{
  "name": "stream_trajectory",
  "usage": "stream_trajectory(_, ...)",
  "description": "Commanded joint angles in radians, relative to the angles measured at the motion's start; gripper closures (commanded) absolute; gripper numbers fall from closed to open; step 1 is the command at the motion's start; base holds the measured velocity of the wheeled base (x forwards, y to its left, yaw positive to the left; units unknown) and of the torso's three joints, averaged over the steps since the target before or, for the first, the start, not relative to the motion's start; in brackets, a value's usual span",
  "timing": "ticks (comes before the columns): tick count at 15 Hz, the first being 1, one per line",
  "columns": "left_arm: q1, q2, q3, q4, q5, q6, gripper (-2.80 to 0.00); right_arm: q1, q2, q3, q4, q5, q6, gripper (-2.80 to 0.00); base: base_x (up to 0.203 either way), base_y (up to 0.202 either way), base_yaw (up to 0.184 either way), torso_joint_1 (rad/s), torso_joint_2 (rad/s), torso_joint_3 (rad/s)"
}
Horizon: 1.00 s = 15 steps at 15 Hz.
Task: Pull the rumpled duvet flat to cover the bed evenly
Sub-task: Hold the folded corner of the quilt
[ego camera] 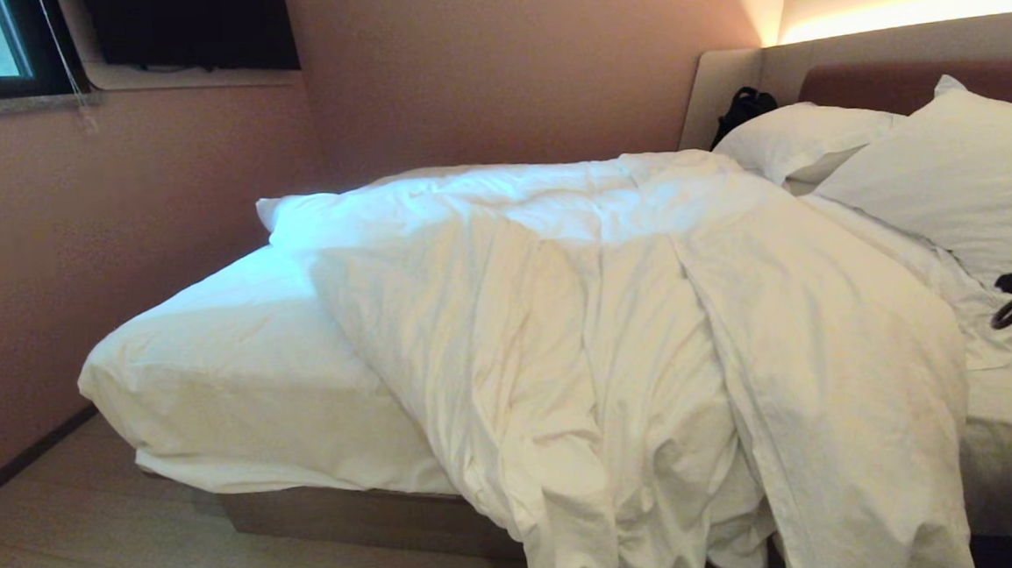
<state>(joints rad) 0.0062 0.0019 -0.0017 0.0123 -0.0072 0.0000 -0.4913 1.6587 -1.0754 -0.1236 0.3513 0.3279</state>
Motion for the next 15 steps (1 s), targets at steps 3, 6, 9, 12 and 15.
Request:
stream_trajectory(3,0.0,0.0,0.0,0.0,0.0,0.0,0.0,-0.165,0.22,0.011,0.001,0.451,-0.024,0.0,0.0,0.0,0.0,0.0,0.0,0.0)
stream_trajectory(6,0.0,0.0,0.0,0.001,0.0,0.0,0.0,-0.23,0.345,0.012,-0.006,0.588,-0.101,0.0,0.0,0.0,0.0,0.0,0.0,0.0)
stream_trajectory(9,0.001,0.0,0.0,0.0,0.0,0.0,0.0,-0.261,0.432,-0.045,0.006,0.619,-0.104,0.0,0.0,0.0,0.0,0.0,0.0,0.0)
stream_trajectory(12,0.0,0.0,0.0,0.0,0.0,0.0,0.0,-0.265,0.537,-0.116,0.007,0.617,-0.112,0.0,0.0,0.0,0.0,0.0,0.0,0.0)
stream_trajectory(15,0.001,0.0,0.0,0.0,0.0,0.0,0.0,-0.234,0.557,-0.12,0.012,0.616,-0.147,0.0,0.0,0.0,0.0,0.0,0.0,0.0)
